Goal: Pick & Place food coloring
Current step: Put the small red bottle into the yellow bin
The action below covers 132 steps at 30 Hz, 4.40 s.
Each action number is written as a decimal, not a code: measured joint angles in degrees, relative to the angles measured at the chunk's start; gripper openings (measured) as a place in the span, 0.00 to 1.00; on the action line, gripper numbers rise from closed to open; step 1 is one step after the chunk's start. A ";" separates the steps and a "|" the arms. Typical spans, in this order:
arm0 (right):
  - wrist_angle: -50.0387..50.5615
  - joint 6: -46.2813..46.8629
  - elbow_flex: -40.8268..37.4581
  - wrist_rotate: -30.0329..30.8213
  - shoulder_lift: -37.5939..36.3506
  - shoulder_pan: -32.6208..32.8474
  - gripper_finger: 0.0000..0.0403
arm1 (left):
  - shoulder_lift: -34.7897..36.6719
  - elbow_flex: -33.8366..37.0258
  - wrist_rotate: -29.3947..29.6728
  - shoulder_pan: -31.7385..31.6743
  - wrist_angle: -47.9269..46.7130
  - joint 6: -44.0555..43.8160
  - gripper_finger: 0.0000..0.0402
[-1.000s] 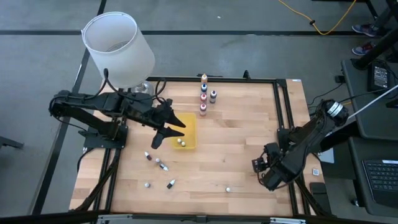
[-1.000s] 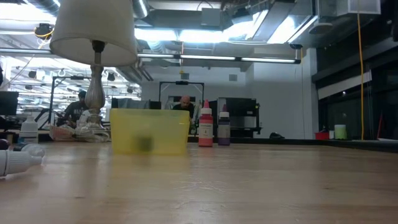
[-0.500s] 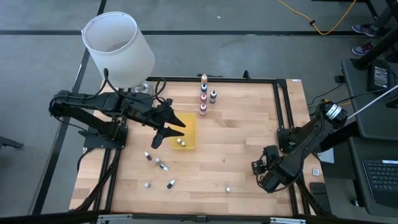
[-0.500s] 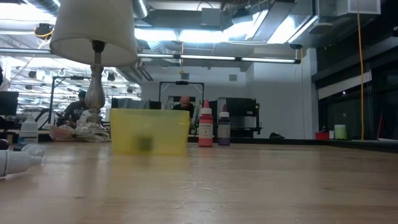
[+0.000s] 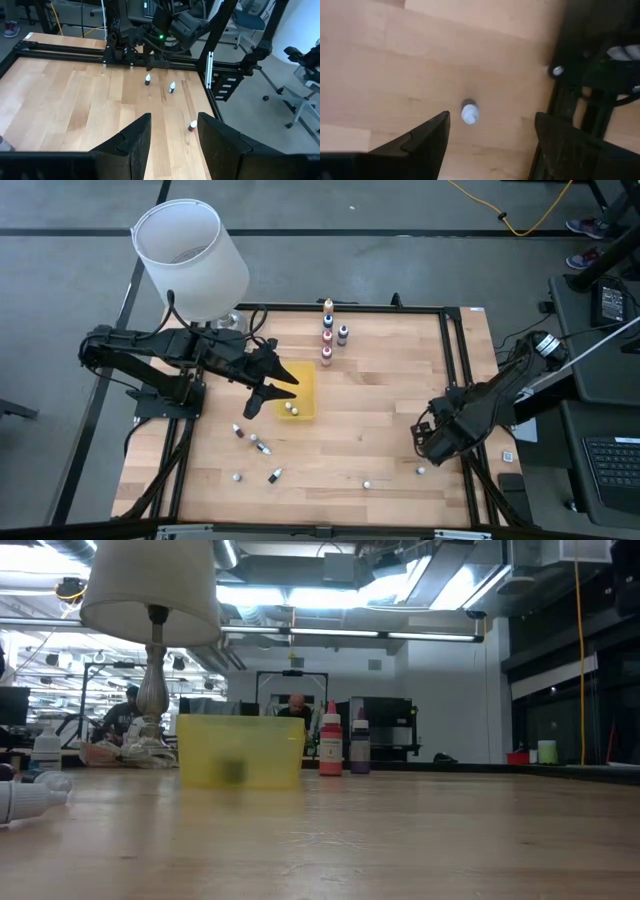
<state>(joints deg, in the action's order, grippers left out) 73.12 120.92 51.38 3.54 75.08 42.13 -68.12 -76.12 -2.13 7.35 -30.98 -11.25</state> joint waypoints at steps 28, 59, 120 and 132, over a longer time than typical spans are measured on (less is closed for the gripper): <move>-14.68 4.46 -6.28 -1.84 -8.56 -4.93 0.72 | -0.02 0.00 0.02 0.00 -0.13 0.00 0.39; -25.85 -10.92 5.82 19.14 10.39 7.80 0.72 | -0.02 0.00 -0.42 0.00 -0.59 1.41 0.39; -40.84 -46.64 22.61 37.00 44.80 10.62 0.55 | -0.02 0.00 -0.24 0.00 -3.03 1.05 0.39; -41.24 -46.17 22.61 35.82 44.80 11.08 0.34 | -0.02 0.00 -0.19 0.00 -3.58 1.44 0.39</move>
<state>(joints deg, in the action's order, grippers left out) 31.88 74.75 74.00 39.35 119.87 53.21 -68.14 -76.12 -2.32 7.35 -34.57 -9.80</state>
